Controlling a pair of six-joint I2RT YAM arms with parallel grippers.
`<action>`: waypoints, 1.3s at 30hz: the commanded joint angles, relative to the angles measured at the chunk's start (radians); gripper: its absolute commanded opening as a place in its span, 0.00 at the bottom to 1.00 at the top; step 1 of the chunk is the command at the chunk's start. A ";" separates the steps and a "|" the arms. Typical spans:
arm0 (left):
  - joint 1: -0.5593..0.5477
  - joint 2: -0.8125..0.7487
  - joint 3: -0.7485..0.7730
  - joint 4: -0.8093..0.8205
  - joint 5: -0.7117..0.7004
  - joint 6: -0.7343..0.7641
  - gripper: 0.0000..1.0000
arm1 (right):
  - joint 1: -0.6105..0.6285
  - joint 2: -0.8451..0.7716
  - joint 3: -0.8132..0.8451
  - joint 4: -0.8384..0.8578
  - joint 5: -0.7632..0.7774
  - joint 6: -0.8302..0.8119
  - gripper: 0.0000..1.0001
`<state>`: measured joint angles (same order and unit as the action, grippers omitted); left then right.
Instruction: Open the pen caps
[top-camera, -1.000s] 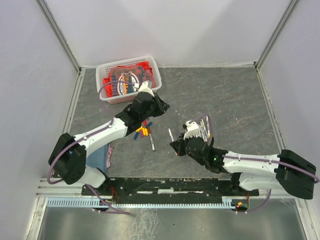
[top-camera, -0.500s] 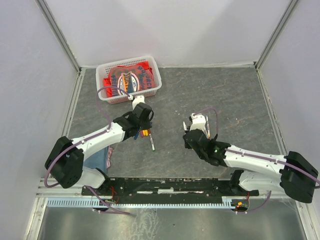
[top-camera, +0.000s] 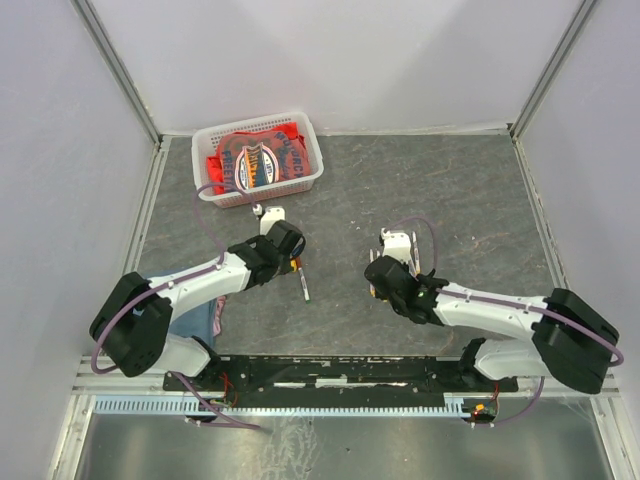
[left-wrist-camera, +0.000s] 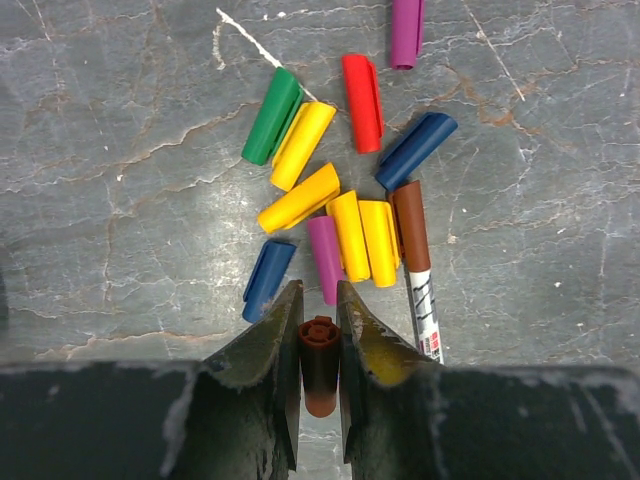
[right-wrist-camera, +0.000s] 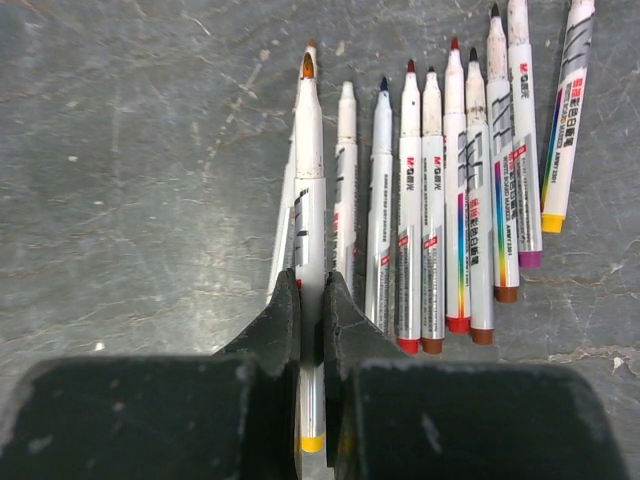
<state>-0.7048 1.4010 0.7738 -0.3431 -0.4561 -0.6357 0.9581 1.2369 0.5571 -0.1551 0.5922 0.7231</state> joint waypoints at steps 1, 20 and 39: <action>-0.004 -0.018 -0.009 0.018 -0.057 0.037 0.05 | -0.018 0.069 0.052 0.025 0.009 0.012 0.02; -0.005 -0.002 -0.042 0.052 -0.063 0.033 0.21 | -0.062 0.203 0.102 0.069 -0.029 -0.004 0.08; -0.009 -0.005 -0.036 0.052 -0.066 0.032 0.33 | -0.068 0.206 0.111 0.050 -0.026 -0.006 0.21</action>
<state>-0.7063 1.4014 0.7315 -0.3340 -0.4923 -0.6342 0.8944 1.4490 0.6220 -0.1135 0.5571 0.7246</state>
